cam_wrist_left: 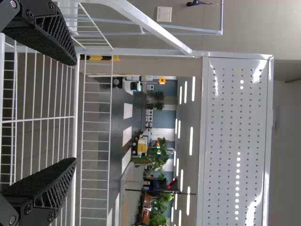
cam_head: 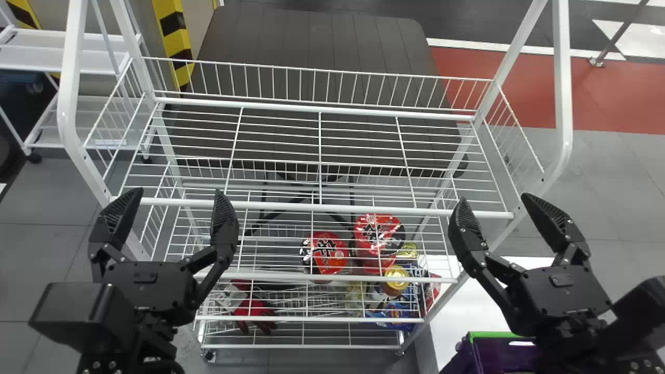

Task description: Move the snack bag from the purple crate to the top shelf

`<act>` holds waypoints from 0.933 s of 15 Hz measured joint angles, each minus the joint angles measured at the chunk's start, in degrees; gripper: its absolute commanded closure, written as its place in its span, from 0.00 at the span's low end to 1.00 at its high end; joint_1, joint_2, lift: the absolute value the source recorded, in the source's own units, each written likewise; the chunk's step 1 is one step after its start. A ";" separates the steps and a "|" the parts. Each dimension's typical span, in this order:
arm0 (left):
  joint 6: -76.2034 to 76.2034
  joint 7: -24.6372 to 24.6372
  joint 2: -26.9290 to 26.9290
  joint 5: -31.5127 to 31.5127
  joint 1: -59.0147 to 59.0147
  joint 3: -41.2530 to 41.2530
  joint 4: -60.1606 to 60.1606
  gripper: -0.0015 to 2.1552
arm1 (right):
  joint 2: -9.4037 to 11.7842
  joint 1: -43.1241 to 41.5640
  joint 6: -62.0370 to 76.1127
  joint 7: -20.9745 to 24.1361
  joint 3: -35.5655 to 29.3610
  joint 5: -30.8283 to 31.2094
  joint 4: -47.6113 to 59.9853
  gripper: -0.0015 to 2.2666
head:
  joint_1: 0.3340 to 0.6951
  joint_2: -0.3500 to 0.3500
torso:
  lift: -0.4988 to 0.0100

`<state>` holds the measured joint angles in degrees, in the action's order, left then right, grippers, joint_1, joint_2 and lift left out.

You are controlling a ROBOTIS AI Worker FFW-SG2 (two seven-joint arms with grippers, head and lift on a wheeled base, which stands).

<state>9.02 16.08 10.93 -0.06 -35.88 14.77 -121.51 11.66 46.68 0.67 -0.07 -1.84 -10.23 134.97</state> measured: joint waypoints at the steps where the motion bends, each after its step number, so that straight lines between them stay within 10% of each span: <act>1: -0.02 0.00 0.00 0.00 0.02 -0.09 0.10 0.04 | 0.06 -0.06 -0.16 -0.11 0.00 -0.07 -0.21 0.08 | 1.00 0.35 | 0.85; 14: -1.59 0.00 -0.23 0.41 0.45 -0.05 0.13 0.04 | 0.42 -1.89 -3.61 -1.07 0.35 -0.49 -1.62 0.08 | 1.00 0.36 | 0.74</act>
<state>7.43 16.08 10.70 0.35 -35.42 14.72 -121.38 12.07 44.79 -2.94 -1.14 -1.49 -10.72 133.35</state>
